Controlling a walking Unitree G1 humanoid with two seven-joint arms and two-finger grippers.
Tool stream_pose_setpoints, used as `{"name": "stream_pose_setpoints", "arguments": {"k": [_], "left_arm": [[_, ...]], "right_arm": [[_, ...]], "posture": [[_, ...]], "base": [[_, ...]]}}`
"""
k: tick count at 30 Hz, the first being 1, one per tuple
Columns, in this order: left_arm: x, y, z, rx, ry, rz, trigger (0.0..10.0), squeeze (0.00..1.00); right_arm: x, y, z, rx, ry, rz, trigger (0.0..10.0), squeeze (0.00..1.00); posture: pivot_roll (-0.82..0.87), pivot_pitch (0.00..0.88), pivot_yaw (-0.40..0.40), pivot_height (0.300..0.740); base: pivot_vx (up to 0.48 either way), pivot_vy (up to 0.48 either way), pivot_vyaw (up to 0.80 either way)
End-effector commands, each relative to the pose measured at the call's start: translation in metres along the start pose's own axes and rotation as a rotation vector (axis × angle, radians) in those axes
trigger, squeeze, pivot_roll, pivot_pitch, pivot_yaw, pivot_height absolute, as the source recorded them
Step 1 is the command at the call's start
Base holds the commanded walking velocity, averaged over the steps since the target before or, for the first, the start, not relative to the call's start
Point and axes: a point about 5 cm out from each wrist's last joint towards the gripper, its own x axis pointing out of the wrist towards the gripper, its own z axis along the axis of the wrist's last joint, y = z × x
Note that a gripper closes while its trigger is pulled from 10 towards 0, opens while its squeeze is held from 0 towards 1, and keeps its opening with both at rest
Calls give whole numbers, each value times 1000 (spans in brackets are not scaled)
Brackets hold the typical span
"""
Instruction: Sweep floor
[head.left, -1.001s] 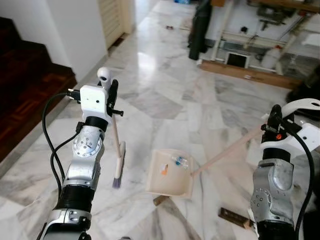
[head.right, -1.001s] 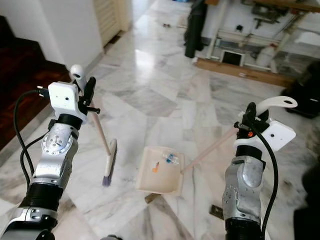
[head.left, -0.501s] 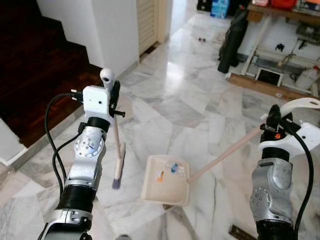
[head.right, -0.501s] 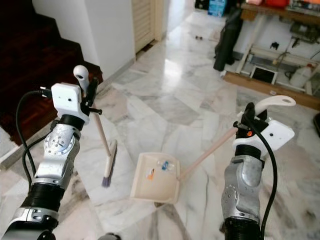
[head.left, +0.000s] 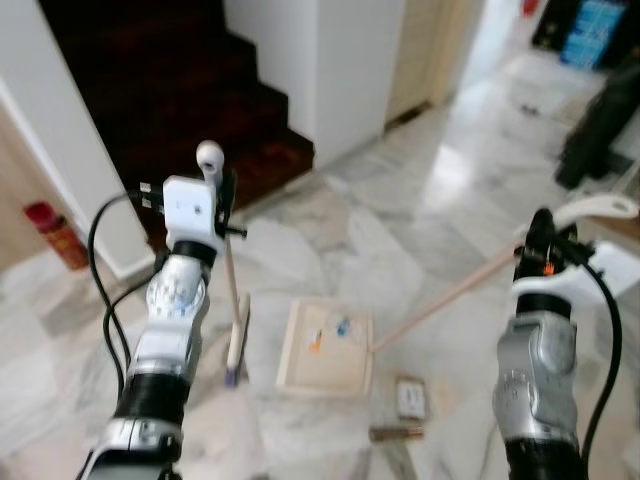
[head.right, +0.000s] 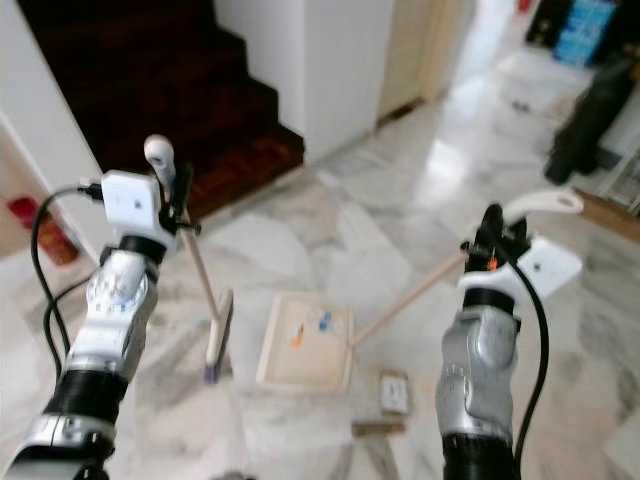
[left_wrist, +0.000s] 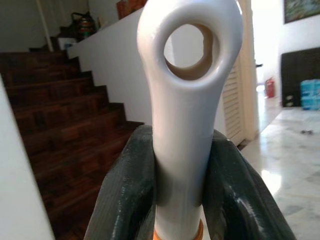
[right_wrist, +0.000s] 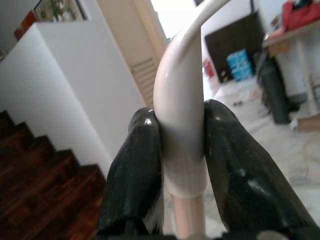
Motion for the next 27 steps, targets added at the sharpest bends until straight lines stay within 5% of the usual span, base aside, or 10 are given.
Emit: {"name": "stream_pose_setpoints", "arguments": {"k": [1,27], "left_arm": [[2,-1,8,19,-44,-6,10000,0],[-5,-7,5,11,-20,21,10000,0]], "right_arm": [[6,2,16,20,-74,2,10000,0],[4,4,12,27,-51,0,10000,0]], "posture": [[71,3,-42,740],[78,71,-53,740]], "base": [[0,0,800],[0,0,799]]}}
